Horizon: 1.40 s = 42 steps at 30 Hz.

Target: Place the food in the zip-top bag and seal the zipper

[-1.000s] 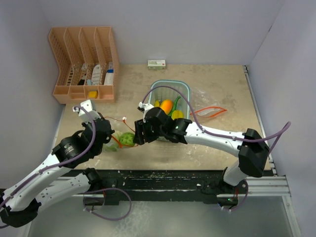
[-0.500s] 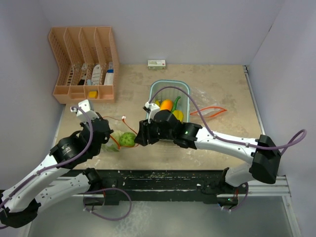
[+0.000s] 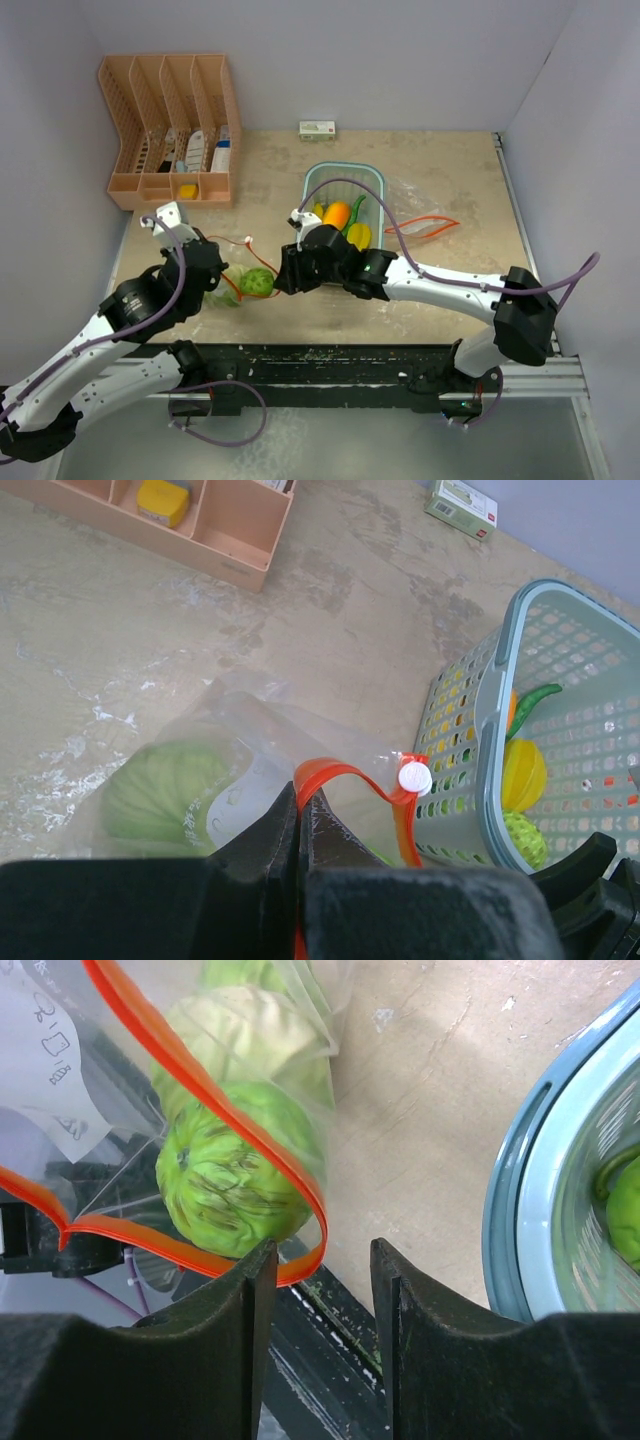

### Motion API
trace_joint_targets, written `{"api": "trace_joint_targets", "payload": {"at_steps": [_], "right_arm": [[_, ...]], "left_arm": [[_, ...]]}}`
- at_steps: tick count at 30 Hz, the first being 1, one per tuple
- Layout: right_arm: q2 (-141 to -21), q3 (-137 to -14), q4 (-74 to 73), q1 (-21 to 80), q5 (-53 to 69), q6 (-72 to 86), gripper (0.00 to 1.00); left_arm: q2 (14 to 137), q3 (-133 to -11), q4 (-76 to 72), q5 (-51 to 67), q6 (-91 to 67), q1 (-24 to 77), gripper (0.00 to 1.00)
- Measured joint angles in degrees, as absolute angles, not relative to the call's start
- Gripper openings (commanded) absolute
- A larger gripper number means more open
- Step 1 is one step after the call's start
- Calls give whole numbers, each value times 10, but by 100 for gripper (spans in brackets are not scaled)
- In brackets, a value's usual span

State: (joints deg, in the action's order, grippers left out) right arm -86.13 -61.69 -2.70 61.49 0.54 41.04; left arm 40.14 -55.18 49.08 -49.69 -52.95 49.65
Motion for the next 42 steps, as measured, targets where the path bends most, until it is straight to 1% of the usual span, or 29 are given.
{"api": "trace_joint_targets", "payload": {"at_steps": [2, 5, 13, 15, 16, 17, 18, 19, 20, 25, 31, 36, 42], "right_arm": [[-861, -617, -27, 615, 5, 410, 44], [-862, -617, -27, 615, 5, 410, 38], [-877, -614, -21, 615, 5, 414, 34], [-881, -614, -17, 615, 5, 415, 27], [-884, -614, -11, 615, 6, 415, 22], [-887, -614, -6, 615, 6, 415, 13], [-889, -614, 0, 615, 7, 415, 6], [-892, -614, 3, 615, 8, 414, 1], [-894, -614, 6, 615, 8, 415, 0], [-897, -642, -25, 615, 10, 417, 0], [-904, -772, -114, 608, 7, 405, 0], [-943, -874, -149, 590, 10, 390, 0], [-1000, -911, -198, 564, 35, 373, 0]], "left_arm": [[402, -552, 491, -497, -529, 496, 0], [402, -552, 491, -497, -529, 496, 0], [399, -558, 494, -497, -529, 496, 0], [399, -558, 494, -497, -529, 496, 0], [399, -558, 494, -497, -529, 496, 0], [399, -558, 494, -497, -529, 496, 0], [399, -558, 495, -497, -529, 496, 0], [399, -559, 495, -497, -529, 496, 0], [399, -559, 495, -497, -529, 496, 0], [399, -560, 510, -497, -530, 496, 0], [389, -556, 524, -495, -545, 496, 0], [382, -545, 525, -483, -555, 496, 0], [384, -542, 535, -475, -568, 496, 0]]}}
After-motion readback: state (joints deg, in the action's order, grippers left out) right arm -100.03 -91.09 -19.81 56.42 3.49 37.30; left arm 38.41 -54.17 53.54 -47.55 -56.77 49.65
